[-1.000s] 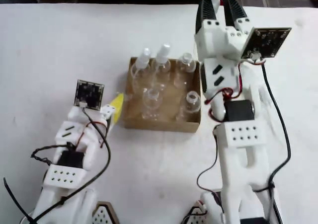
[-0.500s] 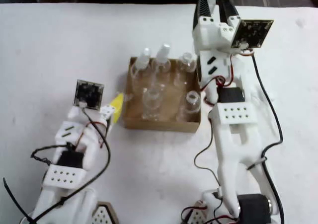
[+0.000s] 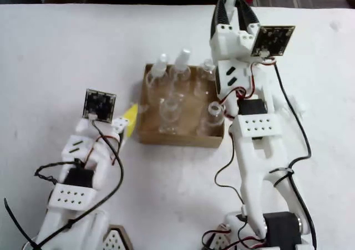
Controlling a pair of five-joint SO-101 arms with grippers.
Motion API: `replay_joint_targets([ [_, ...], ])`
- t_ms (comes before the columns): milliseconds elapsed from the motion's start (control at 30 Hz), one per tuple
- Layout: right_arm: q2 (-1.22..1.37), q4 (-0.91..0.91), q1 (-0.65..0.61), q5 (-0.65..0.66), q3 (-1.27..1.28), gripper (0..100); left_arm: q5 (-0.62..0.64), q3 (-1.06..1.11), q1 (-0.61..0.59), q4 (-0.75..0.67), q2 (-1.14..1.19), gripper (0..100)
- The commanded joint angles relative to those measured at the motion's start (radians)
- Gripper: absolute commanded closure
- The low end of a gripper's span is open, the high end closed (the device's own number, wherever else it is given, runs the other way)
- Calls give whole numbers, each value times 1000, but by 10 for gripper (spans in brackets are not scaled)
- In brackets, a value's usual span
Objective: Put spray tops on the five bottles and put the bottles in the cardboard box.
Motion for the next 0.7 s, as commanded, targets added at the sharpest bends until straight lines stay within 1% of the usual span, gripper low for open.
replay_joint_targets([
  [0, -18, -41, -15, -3, -11, 983, -12, -9, 2, -28, -19, 767],
  [133, -16, -102, -15, -3, -11, 983, -12, -9, 2, -28, -19, 767],
  [667, -13, -104, -15, -3, 32, 983, -12, -9, 2, -28, -19, 767],
])
